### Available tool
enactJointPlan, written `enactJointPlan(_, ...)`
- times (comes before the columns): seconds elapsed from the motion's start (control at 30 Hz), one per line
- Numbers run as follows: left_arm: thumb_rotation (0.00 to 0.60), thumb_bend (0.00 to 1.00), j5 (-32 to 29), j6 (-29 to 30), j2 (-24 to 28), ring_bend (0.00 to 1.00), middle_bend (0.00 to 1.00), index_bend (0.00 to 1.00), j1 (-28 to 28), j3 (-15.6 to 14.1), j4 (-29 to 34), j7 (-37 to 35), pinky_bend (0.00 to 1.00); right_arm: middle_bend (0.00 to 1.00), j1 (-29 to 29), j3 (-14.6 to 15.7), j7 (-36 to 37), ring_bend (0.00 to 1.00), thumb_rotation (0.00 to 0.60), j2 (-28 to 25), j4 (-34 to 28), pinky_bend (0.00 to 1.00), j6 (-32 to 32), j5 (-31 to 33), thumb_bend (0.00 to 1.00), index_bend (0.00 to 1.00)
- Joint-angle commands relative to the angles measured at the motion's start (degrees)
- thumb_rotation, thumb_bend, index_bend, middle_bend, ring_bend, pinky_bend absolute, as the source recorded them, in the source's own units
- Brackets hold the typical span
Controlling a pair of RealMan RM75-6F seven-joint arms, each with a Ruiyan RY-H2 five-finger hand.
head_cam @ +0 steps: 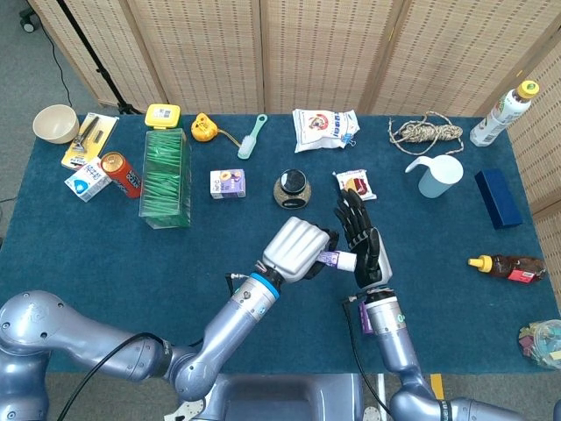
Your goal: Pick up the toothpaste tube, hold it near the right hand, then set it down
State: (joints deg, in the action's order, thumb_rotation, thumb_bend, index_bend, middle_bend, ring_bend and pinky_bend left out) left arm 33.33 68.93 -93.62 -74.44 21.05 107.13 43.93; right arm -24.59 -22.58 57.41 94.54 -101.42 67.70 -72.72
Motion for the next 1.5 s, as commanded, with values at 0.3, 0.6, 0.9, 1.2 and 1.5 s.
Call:
enactJointPlan(0.3, 0.600, 0.54, 5.2, -0.1, 5.0, 0.53, 0.61, 0.61, 6.0, -5.6, 2.1, -3.9, 0.56, 0.00, 1.8, 0.4, 0.1, 0.00, 0.091, -3.1, 1.0, 0.00, 0.3, 0.1, 0.00, 0.00)
enactJointPlan(0.6, 0.600, 0.54, 7.1, -2.6, 8.4, 0.51, 0.61, 0.58, 9.9, -10.0, 1.5, -6.4, 0.56, 0.00, 3.0, 1.0, 0.0, 0.00, 0.093, -5.2, 1.7, 0.00, 0.3, -0.1, 0.00, 0.00)
enactJointPlan(0.9, 0.600, 0.54, 4.2, -5.5, 10.7, 0.31, 0.39, 0.33, 10.6, -14.2, 1.9, -2.1, 0.53, 0.00, 3.9, 1.1, -0.1, 0.00, 0.091, -6.6, 1.8, 0.00, 0.8, -0.2, 0.00, 0.00)
enactJointPlan(1.2, 0.600, 0.54, 4.9, -4.3, 13.4, 0.00, 0.00, 0.00, 12.0, -14.7, 3.1, -2.3, 0.24, 0.00, 4.6, 1.5, 0.1, 0.00, 0.091, -7.9, 2.5, 0.00, 0.8, -0.3, 0.00, 0.00)
enactJointPlan(1.5, 0.600, 0.54, 11.7, -0.4, 19.1, 0.00, 0.00, 0.00, 18.5, -15.4, 5.9, -9.4, 0.24, 0.00, 5.2, 2.6, -0.5, 0.00, 0.095, -10.4, 3.8, 0.00, 0.3, -1.6, 0.00, 0.00)
